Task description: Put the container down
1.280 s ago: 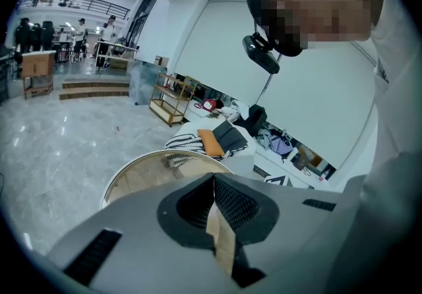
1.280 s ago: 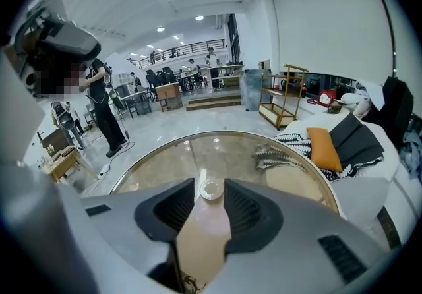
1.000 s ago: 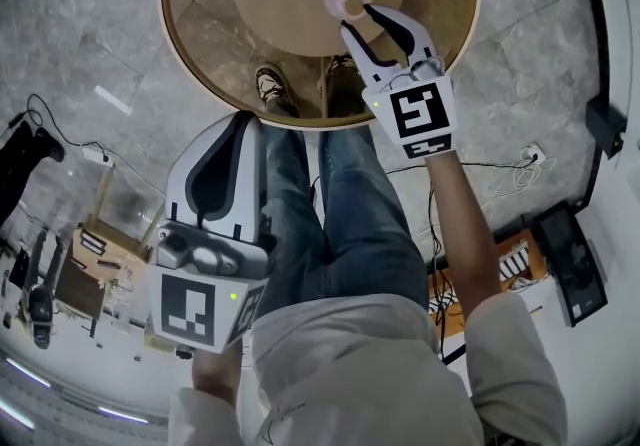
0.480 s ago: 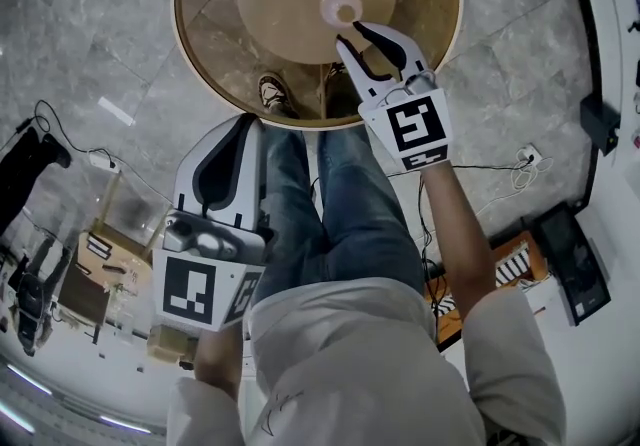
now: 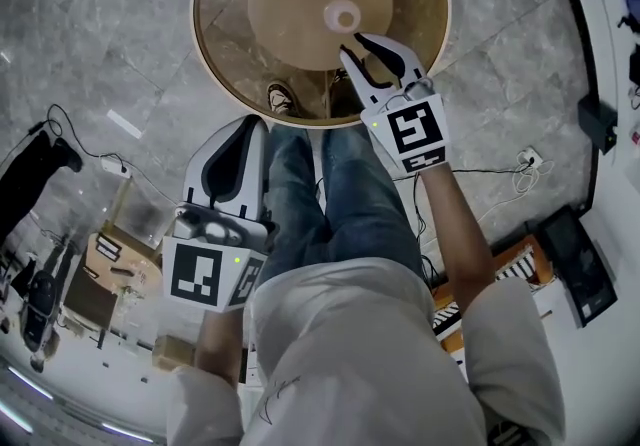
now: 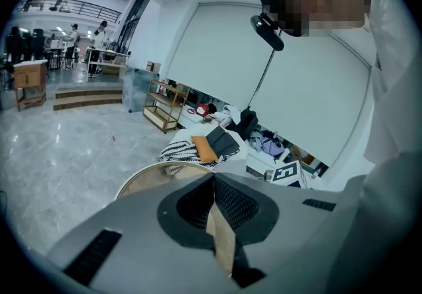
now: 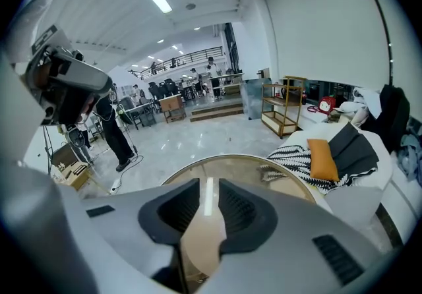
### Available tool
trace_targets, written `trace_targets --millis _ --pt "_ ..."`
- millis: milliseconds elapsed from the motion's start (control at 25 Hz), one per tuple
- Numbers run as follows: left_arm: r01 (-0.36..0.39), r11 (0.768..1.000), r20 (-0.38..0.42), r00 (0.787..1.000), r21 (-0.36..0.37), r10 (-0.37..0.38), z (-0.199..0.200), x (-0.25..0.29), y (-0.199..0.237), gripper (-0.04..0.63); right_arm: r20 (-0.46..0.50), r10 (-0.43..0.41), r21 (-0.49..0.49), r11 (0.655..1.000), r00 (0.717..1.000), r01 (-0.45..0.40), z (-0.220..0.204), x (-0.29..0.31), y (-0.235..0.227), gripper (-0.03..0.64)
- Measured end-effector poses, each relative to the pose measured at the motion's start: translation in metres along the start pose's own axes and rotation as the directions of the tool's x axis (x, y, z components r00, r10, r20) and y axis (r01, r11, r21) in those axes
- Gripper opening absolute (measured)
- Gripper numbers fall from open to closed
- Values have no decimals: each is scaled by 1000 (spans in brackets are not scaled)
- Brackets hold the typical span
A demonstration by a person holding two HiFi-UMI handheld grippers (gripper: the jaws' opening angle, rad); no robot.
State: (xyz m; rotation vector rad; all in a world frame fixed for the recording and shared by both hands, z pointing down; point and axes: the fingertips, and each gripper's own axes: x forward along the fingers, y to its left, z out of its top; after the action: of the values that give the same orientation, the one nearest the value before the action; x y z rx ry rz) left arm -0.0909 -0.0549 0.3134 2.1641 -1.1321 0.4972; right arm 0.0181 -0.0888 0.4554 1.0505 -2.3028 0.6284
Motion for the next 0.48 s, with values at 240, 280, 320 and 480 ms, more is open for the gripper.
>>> trace_targets --millis 240,280,320,480 --pt "7 1000 18 1000 12 -7 15 -12 -8 18 6 -7 2 1000 1000 7 16 -20 6 97" --pt "10 1000 22 1000 15 -10 19 -14 -10 18 4 -12 1 1000 1000 12 18 -23 6 97" --pt "13 1000 26 1000 19 -14 22 -15 -11 18 2 -19 0 1000 1000 19 20 -25 6 97" --pt "23 999 39 999 28 -24 30 -21 -18 18 6 -40 14 999 999 40 27 -37 6 92"
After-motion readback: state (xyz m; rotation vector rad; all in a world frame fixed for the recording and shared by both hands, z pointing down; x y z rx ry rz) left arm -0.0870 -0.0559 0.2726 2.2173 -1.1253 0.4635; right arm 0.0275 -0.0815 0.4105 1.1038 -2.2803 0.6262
